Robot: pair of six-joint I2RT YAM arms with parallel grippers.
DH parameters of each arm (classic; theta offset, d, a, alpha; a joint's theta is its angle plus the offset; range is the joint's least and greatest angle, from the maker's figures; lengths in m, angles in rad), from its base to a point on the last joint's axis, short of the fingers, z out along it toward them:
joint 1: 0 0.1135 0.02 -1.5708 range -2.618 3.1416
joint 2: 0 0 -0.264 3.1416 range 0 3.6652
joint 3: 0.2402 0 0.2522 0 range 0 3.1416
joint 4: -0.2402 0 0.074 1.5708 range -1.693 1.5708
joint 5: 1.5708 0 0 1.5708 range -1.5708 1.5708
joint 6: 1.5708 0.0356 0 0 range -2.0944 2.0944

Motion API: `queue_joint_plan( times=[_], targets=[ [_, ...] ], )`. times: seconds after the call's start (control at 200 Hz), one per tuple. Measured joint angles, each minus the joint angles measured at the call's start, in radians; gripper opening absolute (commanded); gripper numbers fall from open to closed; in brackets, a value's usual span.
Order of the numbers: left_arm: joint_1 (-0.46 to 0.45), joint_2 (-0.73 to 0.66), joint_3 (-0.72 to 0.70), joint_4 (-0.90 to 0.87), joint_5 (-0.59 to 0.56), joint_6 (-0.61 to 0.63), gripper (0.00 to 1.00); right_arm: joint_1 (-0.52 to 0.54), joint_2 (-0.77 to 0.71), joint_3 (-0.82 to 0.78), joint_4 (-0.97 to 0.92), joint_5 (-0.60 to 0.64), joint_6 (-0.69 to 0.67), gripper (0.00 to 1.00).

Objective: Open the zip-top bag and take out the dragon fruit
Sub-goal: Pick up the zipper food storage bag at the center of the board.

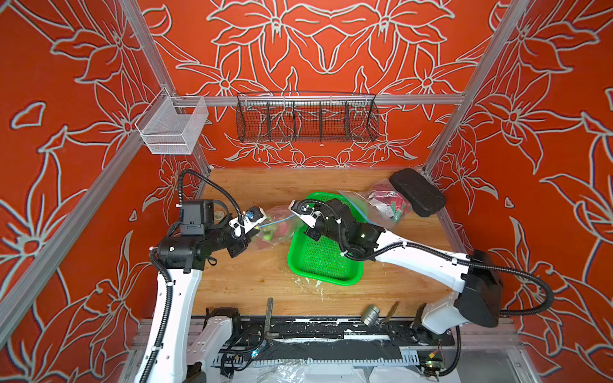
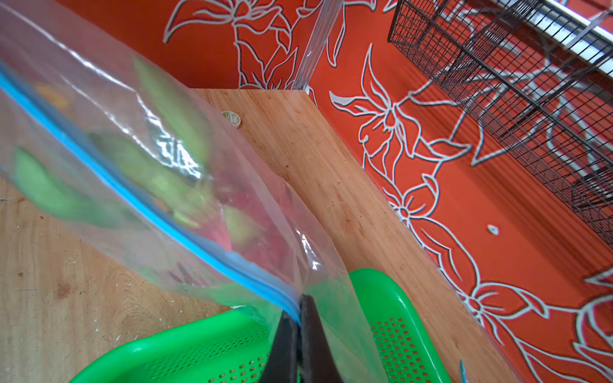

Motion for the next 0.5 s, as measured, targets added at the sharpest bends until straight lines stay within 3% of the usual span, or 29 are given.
queue_joint_plan(
  times=[0.2, 0.39, 0.5],
  targets=[
    [0.0, -0.016, -0.03, 0.006, 0.005, 0.009, 0.0, -0.006, -0.003, -0.015, 0.006, -0.003, 0.011, 0.0],
    [0.0, -0.056, -0.053, 0.009, 0.027, 0.023, 0.0, -0.008, -0.01, -0.015, 0.002, -0.114, 0.005, 0.53],
    [0.0, -0.055, -0.053, 0.006, 0.041, 0.052, 0.0, -0.013, -0.031, -0.012, -0.014, -0.293, -0.042, 0.64]
  ],
)
